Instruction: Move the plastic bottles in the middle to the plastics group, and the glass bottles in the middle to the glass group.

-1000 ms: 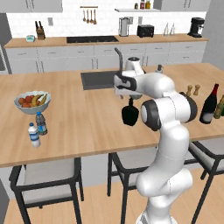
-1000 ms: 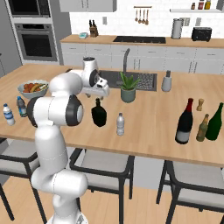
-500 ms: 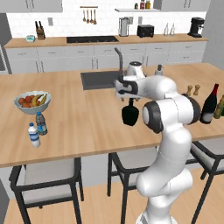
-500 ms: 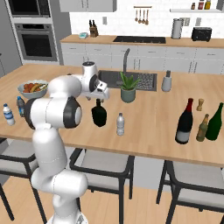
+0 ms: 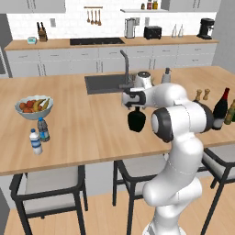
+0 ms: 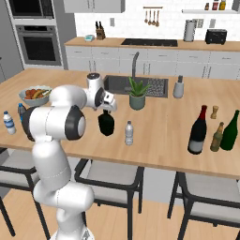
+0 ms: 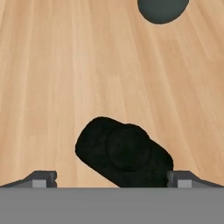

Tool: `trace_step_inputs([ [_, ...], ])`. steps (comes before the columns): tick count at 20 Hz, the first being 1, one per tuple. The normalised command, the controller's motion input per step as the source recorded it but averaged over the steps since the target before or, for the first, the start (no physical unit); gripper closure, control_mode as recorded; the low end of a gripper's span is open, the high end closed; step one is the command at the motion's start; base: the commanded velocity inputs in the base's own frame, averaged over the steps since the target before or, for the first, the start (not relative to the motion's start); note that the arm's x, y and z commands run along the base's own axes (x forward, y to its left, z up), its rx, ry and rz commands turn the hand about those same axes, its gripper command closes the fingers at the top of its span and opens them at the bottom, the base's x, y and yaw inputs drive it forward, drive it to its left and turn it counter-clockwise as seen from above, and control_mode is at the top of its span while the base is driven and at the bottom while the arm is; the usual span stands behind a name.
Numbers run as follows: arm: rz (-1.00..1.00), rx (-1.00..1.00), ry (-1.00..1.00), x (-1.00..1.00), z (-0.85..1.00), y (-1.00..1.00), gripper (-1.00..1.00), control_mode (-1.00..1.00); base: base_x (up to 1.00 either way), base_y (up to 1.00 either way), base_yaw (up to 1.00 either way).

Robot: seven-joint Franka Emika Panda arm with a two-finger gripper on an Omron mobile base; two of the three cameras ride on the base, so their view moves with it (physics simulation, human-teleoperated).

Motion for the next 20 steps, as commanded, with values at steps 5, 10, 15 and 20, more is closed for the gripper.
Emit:
trace_step_inputs([
  [5,0.0,0.0,0.0,0.28,-0.01,0.0,-1.0,-1.0,0.0,0.0,0.0],
  [10,0.0,0.0,0.0,0.12,0.0,0.0,-1.0,-1.0,0.0,0.0,0.0],
  [15,0.0,0.0,0.0,0.02,-0.06,-0.02,-1.0,-1.0,0.0,0.0,0.0],
  [20,0.0,0.0,0.0,-0.08,-0.01,-0.13,-1.0,-1.0,0.0,0.0,0.0],
])
